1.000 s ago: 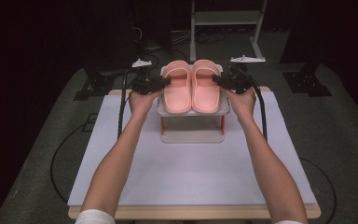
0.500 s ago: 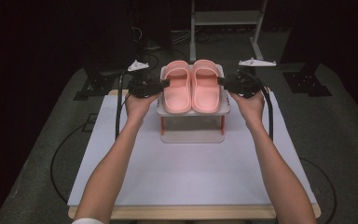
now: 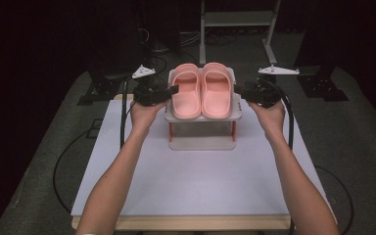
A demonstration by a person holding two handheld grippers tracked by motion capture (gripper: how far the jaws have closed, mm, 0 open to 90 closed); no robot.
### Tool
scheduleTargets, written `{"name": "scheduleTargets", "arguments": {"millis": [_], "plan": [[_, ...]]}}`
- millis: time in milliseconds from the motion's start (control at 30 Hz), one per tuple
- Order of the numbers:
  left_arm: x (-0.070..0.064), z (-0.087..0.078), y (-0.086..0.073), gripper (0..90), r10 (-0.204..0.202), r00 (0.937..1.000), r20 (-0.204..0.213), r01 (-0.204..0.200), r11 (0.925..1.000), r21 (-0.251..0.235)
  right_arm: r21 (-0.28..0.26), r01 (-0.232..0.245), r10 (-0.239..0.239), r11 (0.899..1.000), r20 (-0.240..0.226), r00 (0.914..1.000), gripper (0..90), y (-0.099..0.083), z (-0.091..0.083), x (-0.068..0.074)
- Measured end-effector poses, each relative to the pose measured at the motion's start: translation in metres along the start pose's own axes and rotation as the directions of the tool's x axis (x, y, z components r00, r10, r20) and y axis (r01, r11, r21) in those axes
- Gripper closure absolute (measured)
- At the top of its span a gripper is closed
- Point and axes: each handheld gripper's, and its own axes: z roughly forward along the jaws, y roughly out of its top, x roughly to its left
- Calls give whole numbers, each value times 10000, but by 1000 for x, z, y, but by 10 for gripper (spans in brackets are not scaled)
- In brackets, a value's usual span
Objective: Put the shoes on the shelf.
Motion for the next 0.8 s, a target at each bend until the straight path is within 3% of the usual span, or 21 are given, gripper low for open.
{"name": "scheduleTargets", "arguments": {"millis": [800], "plan": [[-4, -18, -19, 421, 71, 9997, 243, -70, 10000, -46, -129, -32, 29, 9999, -264, 9996, 410, -21, -16, -1]]}}
